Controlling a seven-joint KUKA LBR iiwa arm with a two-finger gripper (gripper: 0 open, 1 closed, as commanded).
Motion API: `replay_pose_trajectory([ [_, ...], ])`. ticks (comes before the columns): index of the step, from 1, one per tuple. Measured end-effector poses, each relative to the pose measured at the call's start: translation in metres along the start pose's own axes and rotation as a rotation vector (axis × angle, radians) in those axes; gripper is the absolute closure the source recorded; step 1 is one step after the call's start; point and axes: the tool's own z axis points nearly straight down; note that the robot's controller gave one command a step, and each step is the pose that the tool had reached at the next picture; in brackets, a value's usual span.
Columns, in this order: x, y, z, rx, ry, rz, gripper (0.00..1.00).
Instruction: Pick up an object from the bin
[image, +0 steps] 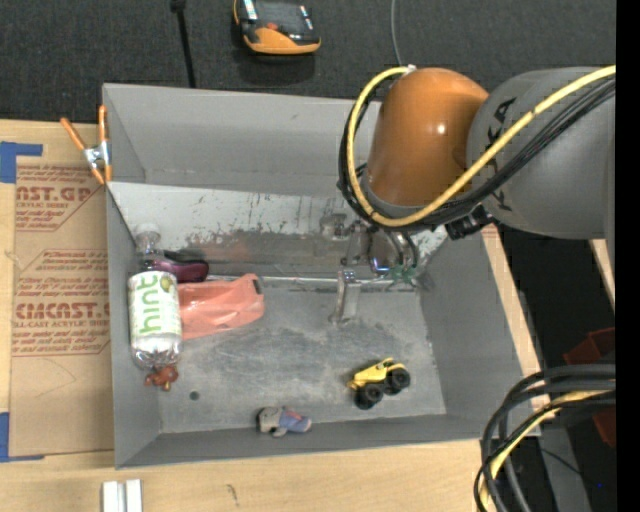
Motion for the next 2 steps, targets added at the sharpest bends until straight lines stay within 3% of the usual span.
replay_pose_trajectory([
  [1,0.011,-0.024,0.06,0.0,-0.005,-0.003,0.0],
  [2,0.03,-0.048,0.124,0.001,-0.002,-0.134,0.0],
])
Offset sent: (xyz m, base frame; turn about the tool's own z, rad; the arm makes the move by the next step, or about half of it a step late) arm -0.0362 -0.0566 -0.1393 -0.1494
